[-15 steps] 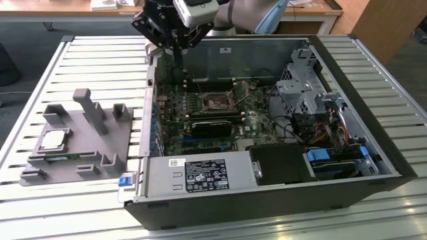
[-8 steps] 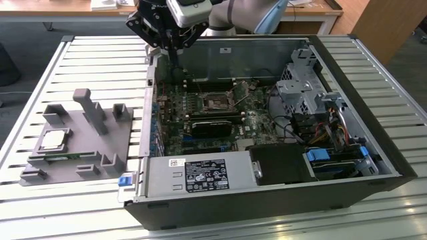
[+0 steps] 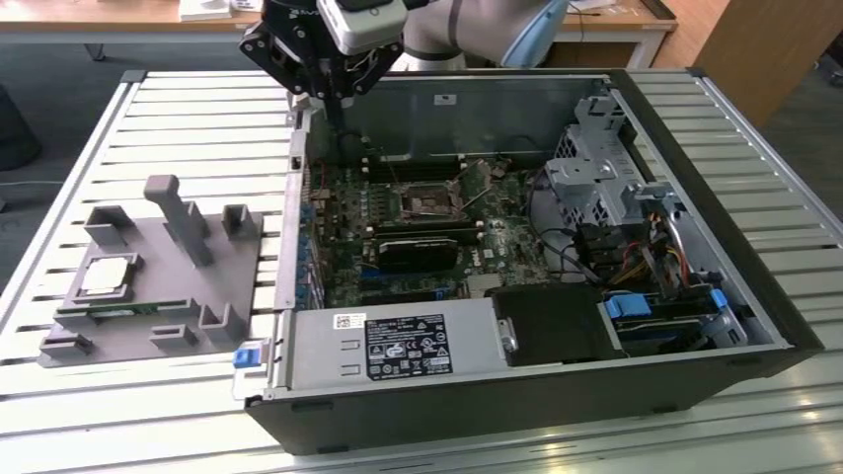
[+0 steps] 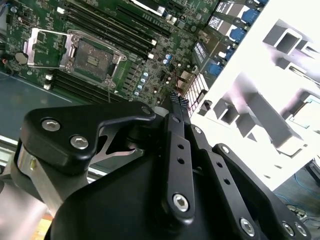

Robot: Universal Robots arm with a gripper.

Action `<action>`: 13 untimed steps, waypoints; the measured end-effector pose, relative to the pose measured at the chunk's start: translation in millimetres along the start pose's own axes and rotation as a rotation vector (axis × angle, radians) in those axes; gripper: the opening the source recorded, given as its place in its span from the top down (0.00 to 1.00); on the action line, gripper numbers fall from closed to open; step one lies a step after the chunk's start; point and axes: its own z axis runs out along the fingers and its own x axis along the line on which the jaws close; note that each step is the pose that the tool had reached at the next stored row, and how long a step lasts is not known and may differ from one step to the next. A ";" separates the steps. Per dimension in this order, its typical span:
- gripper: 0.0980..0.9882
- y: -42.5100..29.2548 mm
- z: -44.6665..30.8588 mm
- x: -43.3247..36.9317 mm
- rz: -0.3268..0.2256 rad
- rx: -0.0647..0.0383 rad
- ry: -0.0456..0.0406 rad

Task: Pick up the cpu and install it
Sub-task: 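Reach for the cpu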

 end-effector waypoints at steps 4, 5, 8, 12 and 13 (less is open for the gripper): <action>0.99 -0.2 -0.1 3.3 0.000 0.000 0.0001; 0.99 -0.3 -0.1 4.0 0.000 0.000 0.0001; 0.99 -0.5 -0.2 6.1 0.000 0.000 0.0000; 0.99 -0.7 -0.3 9.1 0.000 0.000 0.0001; 0.99 -0.7 -0.3 9.8 0.000 0.000 0.0001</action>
